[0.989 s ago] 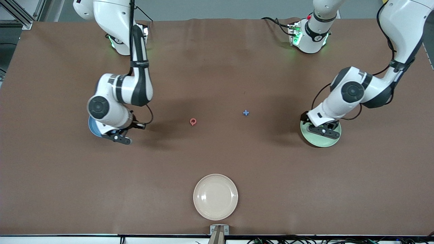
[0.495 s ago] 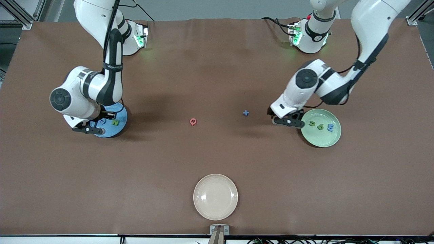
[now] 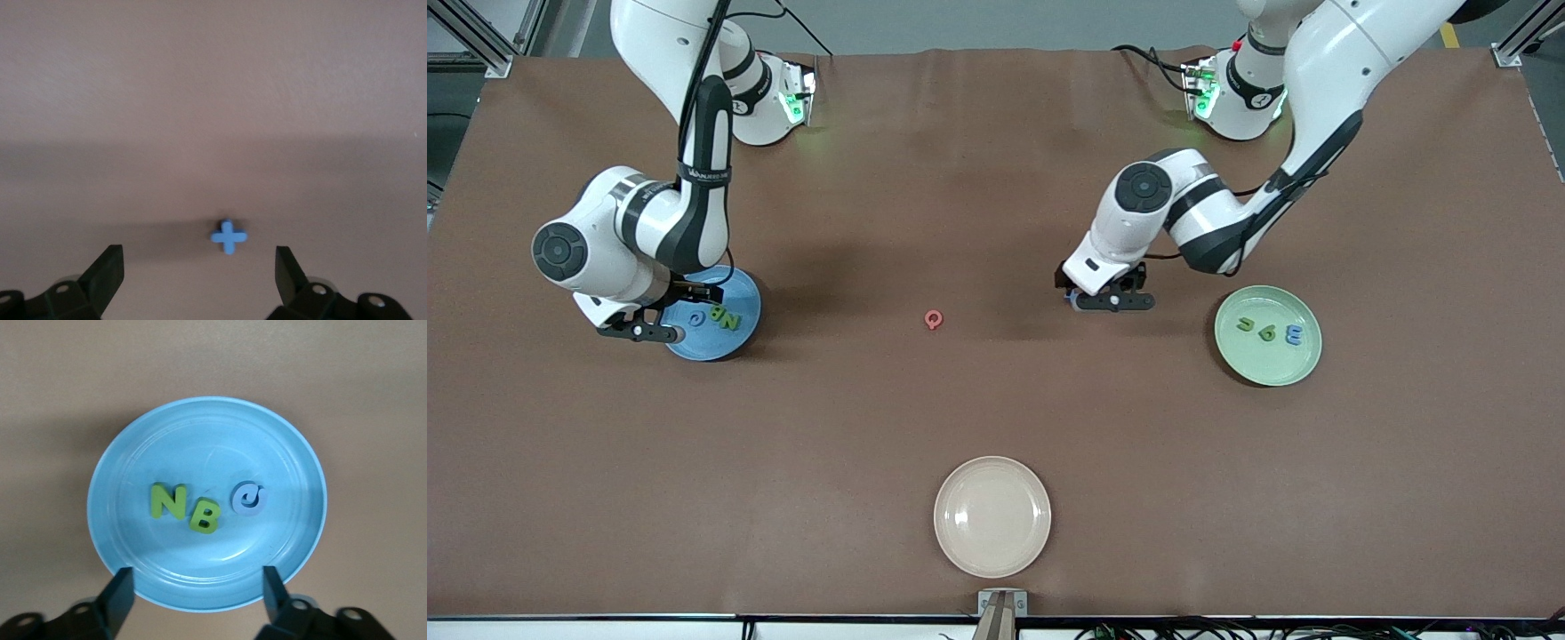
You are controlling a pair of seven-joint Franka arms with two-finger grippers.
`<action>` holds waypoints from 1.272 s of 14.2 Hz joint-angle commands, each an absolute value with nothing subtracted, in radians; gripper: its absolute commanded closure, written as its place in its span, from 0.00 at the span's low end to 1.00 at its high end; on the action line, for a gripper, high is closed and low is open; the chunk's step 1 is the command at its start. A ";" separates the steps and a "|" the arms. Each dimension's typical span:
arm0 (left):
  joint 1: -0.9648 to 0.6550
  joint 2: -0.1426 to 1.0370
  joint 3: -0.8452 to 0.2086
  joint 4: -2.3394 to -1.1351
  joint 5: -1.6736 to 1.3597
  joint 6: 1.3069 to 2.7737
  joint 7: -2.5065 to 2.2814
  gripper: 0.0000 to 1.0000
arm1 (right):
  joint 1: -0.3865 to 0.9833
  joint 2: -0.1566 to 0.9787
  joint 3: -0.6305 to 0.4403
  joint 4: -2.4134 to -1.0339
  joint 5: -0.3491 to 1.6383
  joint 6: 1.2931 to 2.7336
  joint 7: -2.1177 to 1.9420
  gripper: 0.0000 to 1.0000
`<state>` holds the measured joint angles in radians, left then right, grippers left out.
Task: Sort uppercase to blue plate, lowercase to green plate
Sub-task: 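Reach the blue plus with the left gripper while the right gripper reaches the o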
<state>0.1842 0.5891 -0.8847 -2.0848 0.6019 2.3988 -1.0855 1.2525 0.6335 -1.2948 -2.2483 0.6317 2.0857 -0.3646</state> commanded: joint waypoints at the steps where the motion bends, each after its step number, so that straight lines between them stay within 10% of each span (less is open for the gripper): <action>1: 0.053 0.627 -0.786 -2.034 0.617 2.399 -1.123 0.00 | 1.327 0.609 -1.318 -2.272 0.710 2.077 -0.312 0.00; 13: -0.052 0.693 -0.690 -1.994 0.676 2.404 -1.183 0.16 | 1.661 0.624 -1.182 -2.224 0.900 2.245 0.118 0.00; 18: -0.048 0.693 -0.690 -2.003 0.676 2.404 -1.181 0.47 | 1.569 0.627 -1.010 -2.129 0.904 2.310 0.146 0.00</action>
